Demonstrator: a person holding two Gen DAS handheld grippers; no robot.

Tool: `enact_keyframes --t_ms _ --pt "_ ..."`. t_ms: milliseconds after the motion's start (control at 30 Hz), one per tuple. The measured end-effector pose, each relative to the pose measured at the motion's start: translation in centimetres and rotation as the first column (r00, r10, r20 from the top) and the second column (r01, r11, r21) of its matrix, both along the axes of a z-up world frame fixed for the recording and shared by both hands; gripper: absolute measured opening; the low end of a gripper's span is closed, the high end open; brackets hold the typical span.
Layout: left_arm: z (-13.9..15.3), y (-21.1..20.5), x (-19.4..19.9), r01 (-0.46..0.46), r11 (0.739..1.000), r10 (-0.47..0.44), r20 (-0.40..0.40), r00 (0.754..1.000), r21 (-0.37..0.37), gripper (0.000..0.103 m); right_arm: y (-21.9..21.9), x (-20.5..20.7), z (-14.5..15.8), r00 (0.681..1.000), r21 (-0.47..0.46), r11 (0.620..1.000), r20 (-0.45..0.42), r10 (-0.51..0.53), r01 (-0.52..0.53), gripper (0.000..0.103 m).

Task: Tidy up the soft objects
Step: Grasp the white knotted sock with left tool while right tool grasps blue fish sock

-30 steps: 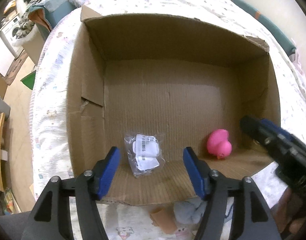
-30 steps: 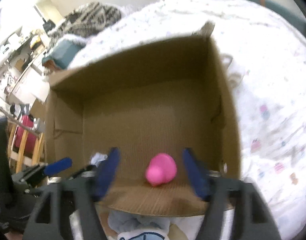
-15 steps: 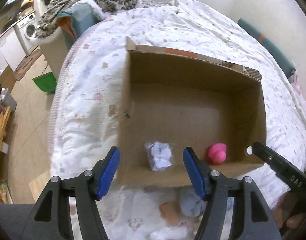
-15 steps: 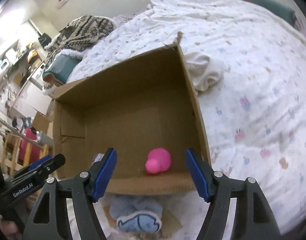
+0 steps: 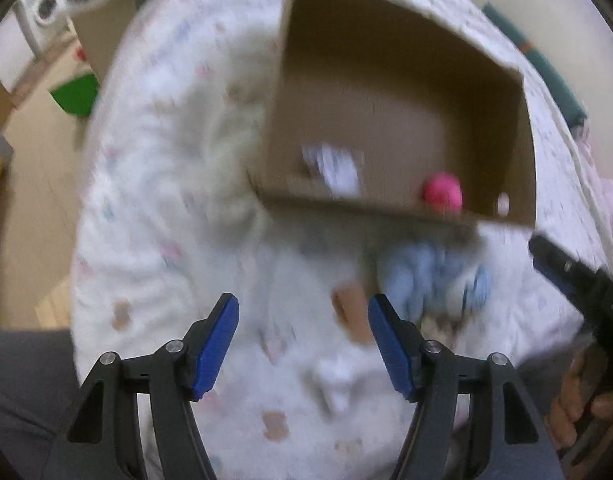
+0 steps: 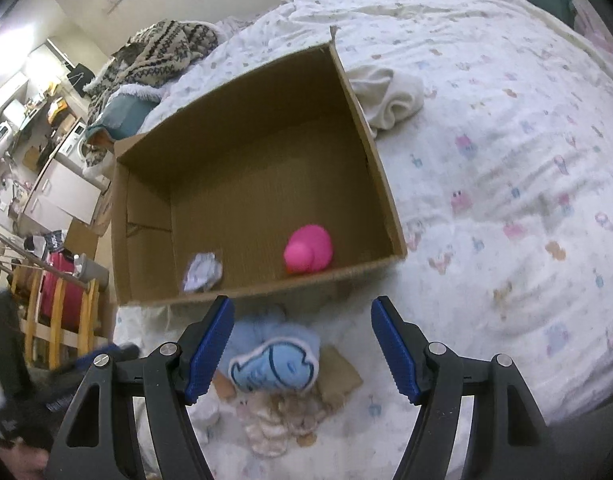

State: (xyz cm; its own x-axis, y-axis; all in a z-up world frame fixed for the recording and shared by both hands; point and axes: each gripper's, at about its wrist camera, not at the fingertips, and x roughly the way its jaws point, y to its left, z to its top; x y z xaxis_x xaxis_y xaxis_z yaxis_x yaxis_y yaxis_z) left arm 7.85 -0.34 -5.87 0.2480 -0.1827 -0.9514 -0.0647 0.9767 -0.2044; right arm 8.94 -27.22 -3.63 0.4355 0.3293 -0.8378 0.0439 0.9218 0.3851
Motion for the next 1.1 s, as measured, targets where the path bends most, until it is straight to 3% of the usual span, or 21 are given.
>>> enact_keyframes --t_ms 267,567,600,633,667,700,800,933,1100 --pt "-2.8 -1.9 -2.1 0.052 0.995 -0.060 -0.097 0.993 -0.086 0.064 0.1 -2.1 -1.1 0.998 0.045 0.999 -0.058 -0.003 0.005 0.075" --pt "-5.8 -3.3 -1.9 0.100 0.994 -0.105 -0.151 0.983 -0.042 0.062 0.0 -3.2 -3.3 0.985 0.114 0.993 -0.171 -0.016 0.036 0.075" --pt "-6.0 -3.4 -1.9 0.100 0.994 -0.105 -0.153 0.983 -0.045 0.054 0.0 -3.3 -3.7 0.981 0.124 0.991 -0.192 -0.019 0.043 0.075" --pt "-6.4 -3.8 -1.7 0.103 0.994 -0.109 -0.156 0.982 -0.046 0.038 0.0 -3.4 -4.2 0.976 0.137 0.989 -0.216 -0.020 0.051 0.075" --pt "-6.5 -3.9 -1.7 0.110 0.993 -0.117 -0.160 0.980 -0.051 0.029 0.1 -3.4 -4.6 0.972 0.148 0.987 -0.233 -0.021 0.057 0.075" --pt "-6.6 -4.0 -1.6 0.117 0.991 -0.125 -0.166 0.978 -0.057 0.027 0.0 -3.4 -5.0 0.968 0.157 0.986 -0.249 -0.023 0.064 0.075" --pt "-5.0 -3.9 -2.0 0.114 0.990 -0.122 -0.106 0.987 -0.077 0.024 -0.3 -3.4 -5.3 0.967 0.171 0.981 -0.252 -0.045 0.090 0.075" --pt "-1.9 -3.3 -2.2 0.119 0.991 -0.120 -0.007 0.993 -0.052 0.024 -0.7 -3.1 -4.6 0.977 0.209 0.973 -0.205 -0.057 0.100 0.075" --pt "-1.1 -1.4 -1.8 0.042 0.999 -0.042 0.023 0.999 -0.012 0.024 0.7 -1.7 -4.6 0.979 0.218 0.974 -0.203 -0.012 0.058 0.075"
